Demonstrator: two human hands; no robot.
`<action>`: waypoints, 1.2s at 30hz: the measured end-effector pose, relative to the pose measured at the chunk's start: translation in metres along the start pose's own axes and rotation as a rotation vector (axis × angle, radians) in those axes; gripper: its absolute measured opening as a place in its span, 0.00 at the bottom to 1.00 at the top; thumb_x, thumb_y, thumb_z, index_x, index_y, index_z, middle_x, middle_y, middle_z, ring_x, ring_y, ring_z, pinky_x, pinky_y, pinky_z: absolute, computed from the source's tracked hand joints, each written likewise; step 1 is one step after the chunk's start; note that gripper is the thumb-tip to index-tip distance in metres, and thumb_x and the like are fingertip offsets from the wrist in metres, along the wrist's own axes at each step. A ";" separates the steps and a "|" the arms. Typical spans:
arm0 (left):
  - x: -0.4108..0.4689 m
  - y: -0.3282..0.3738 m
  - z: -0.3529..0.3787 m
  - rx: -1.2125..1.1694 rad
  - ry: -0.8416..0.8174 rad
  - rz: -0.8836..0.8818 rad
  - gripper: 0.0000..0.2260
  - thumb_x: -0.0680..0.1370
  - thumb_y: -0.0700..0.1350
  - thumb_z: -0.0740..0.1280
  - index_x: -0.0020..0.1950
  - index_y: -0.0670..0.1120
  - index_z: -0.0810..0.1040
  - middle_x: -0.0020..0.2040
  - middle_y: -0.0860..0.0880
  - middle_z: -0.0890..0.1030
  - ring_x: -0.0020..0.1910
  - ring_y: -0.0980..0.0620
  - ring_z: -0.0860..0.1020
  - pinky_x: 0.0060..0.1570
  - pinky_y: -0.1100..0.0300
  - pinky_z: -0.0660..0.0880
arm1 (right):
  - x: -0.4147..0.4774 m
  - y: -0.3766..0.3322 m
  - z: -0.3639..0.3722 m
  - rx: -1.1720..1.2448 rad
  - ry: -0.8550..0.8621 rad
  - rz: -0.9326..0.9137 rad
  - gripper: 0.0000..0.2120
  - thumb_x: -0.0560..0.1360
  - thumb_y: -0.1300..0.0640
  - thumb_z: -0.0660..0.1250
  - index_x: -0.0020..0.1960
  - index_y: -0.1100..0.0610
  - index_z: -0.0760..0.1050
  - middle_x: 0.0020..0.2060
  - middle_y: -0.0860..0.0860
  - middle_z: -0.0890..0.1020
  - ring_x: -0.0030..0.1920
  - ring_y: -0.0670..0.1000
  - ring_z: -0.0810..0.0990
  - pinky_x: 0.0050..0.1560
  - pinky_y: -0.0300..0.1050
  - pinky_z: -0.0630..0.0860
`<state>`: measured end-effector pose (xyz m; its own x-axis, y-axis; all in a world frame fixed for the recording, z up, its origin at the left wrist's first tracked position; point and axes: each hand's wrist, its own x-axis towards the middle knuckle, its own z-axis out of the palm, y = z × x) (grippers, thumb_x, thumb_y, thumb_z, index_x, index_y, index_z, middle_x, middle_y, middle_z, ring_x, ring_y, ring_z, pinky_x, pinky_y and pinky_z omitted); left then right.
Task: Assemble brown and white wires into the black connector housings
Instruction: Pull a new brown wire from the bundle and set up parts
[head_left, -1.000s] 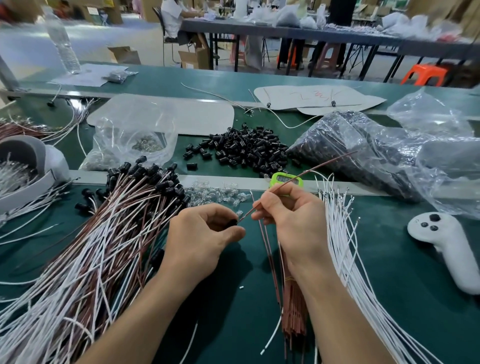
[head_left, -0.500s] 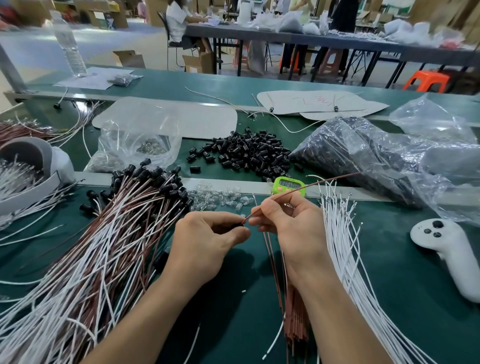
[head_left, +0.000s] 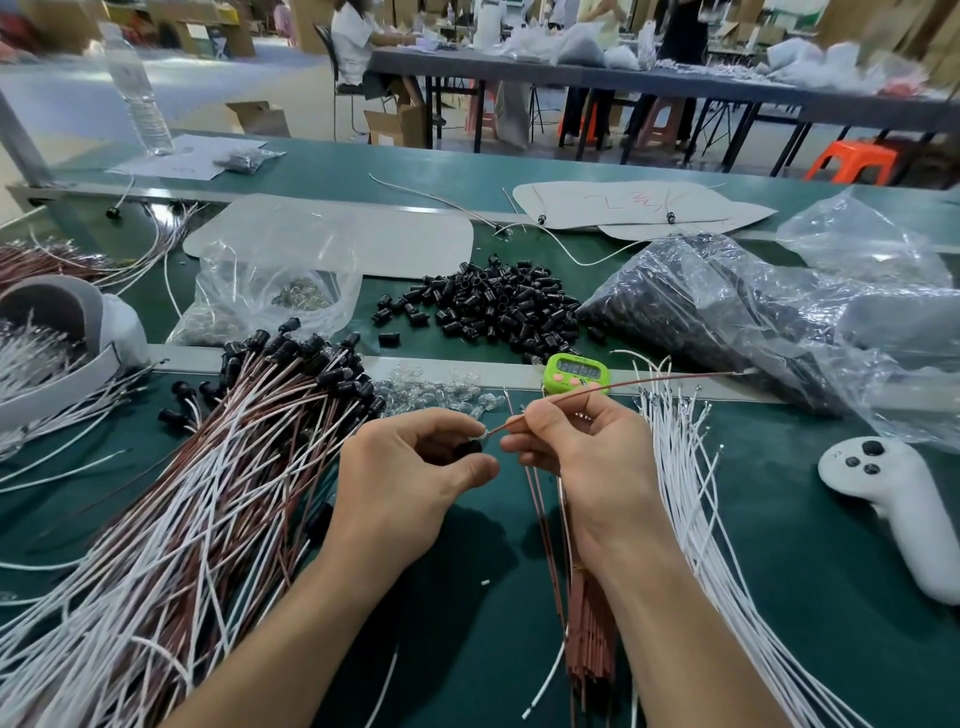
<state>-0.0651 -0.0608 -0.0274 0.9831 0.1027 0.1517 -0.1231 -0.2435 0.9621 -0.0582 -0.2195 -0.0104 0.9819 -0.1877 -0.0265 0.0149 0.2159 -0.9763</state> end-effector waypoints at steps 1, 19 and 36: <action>0.000 0.000 0.000 -0.003 0.002 0.006 0.14 0.65 0.41 0.84 0.43 0.57 0.87 0.35 0.54 0.86 0.33 0.56 0.83 0.37 0.64 0.80 | 0.000 0.000 0.000 0.009 -0.011 0.016 0.05 0.79 0.66 0.70 0.44 0.63 0.78 0.36 0.58 0.87 0.34 0.54 0.87 0.33 0.39 0.80; 0.001 0.001 0.000 -0.017 -0.038 -0.065 0.12 0.69 0.39 0.81 0.45 0.55 0.89 0.38 0.57 0.87 0.39 0.58 0.86 0.44 0.68 0.80 | 0.002 -0.003 -0.009 -0.300 -0.130 -0.063 0.02 0.66 0.57 0.74 0.36 0.51 0.84 0.33 0.59 0.85 0.29 0.51 0.80 0.31 0.39 0.73; 0.001 -0.001 0.000 -0.094 -0.038 0.007 0.10 0.70 0.39 0.80 0.46 0.51 0.89 0.40 0.54 0.88 0.42 0.55 0.86 0.45 0.65 0.81 | -0.004 0.001 -0.004 -0.248 -0.175 -0.054 0.06 0.70 0.59 0.72 0.36 0.51 0.84 0.31 0.55 0.84 0.26 0.51 0.78 0.30 0.40 0.73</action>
<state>-0.0643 -0.0605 -0.0285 0.9863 0.0639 0.1518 -0.1407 -0.1525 0.9782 -0.0624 -0.2220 -0.0119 0.9989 -0.0199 0.0432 0.0425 -0.0344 -0.9985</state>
